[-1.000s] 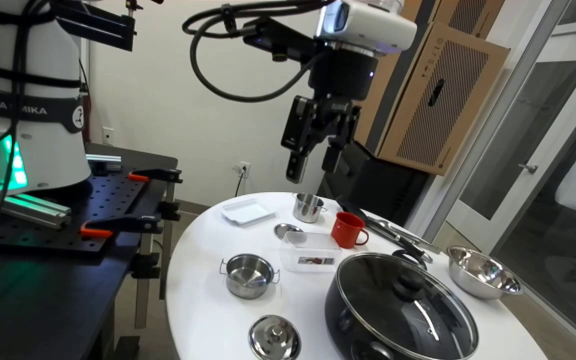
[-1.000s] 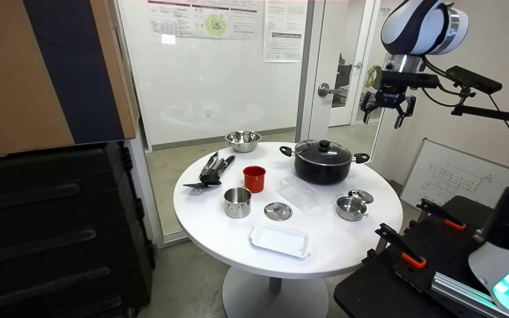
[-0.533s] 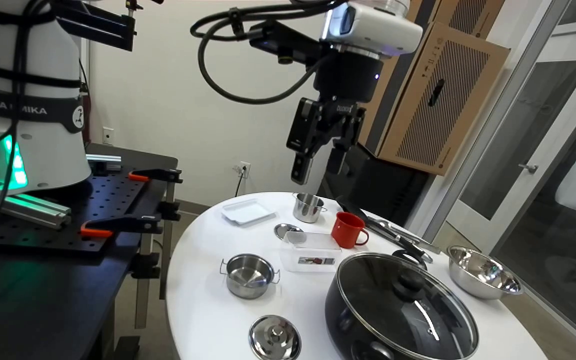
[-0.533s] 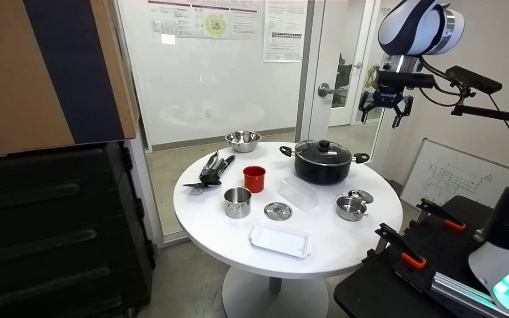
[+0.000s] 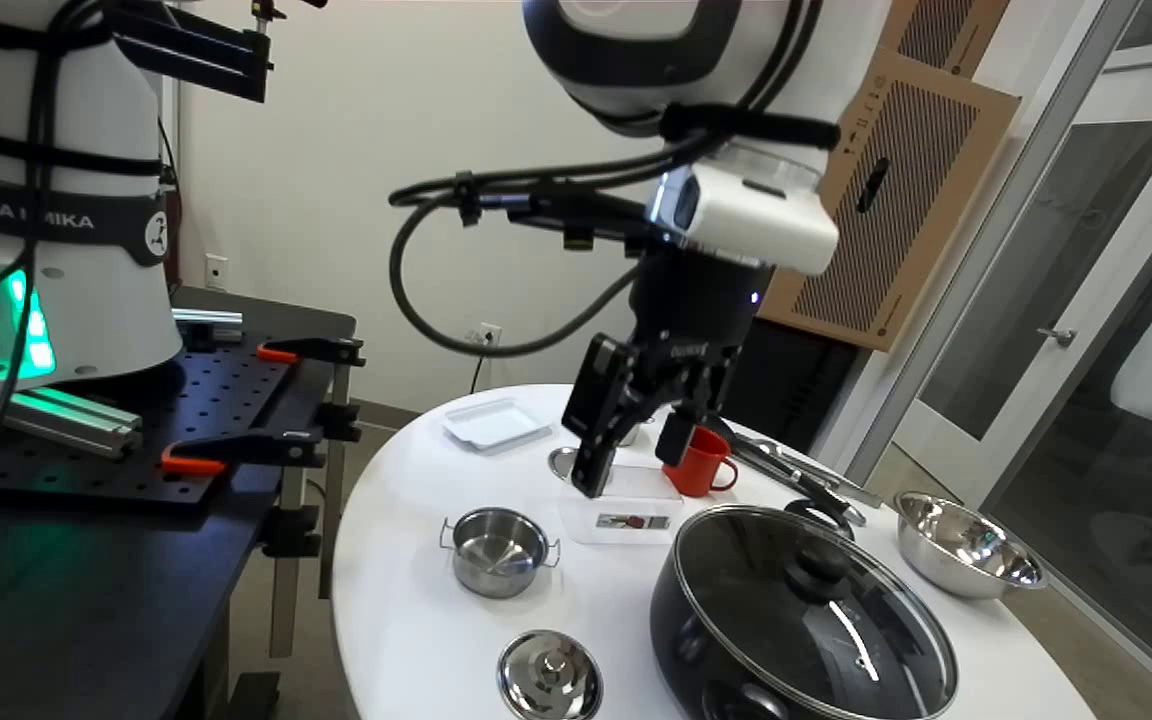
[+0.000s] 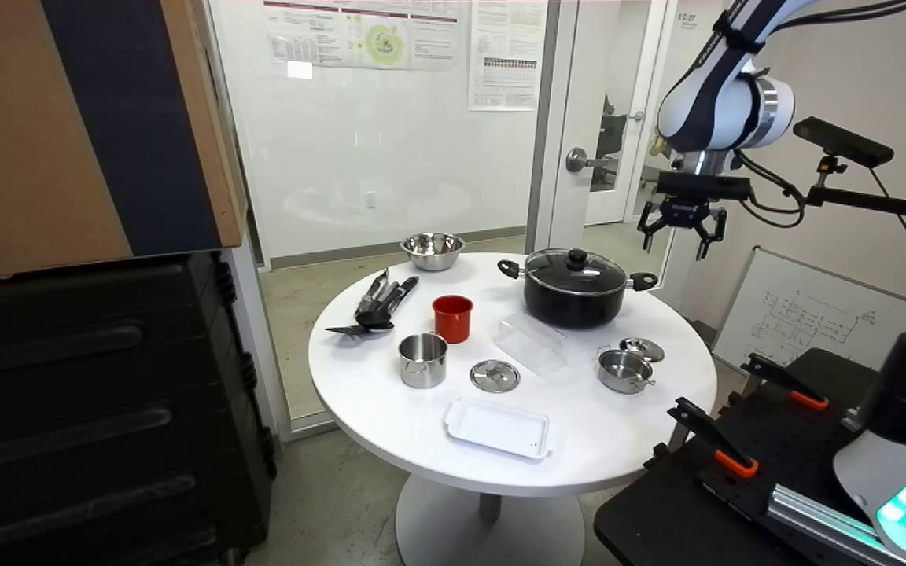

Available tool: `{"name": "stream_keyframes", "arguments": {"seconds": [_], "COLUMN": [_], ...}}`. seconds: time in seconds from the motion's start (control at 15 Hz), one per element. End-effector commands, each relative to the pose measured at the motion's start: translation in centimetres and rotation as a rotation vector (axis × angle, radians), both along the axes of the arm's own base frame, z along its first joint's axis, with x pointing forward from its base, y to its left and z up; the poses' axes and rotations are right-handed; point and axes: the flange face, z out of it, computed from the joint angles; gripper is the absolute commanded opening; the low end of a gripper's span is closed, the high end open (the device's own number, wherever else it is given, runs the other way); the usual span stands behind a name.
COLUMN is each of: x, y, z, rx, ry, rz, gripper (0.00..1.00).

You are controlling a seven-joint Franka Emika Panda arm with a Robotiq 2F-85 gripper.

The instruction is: Cover the small pot with the lid on the table

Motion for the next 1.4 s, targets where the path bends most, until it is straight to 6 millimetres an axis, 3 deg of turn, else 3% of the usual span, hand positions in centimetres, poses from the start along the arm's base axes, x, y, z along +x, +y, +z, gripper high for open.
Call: {"name": "stream_keyframes", "arguments": {"seconds": [0.0, 0.27, 0.67, 1.0, 1.33], "x": [1.5, 1.5, 2.1, 2.0, 1.9], "y": [-2.1, -2.6, -1.5, -0.7, -0.4], "z": [-5.1, -9.8, -14.2, -16.3, -16.1], "rx": [-0.052, -0.082, -0.139, -0.159, -0.135], "ry": [0.053, 0.128, 0.177, 0.210, 0.220], "rz": [-0.048, -0.044, -0.011, 0.023, 0.030], "gripper": [1.00, 1.00, 1.00, 1.00, 1.00]}}
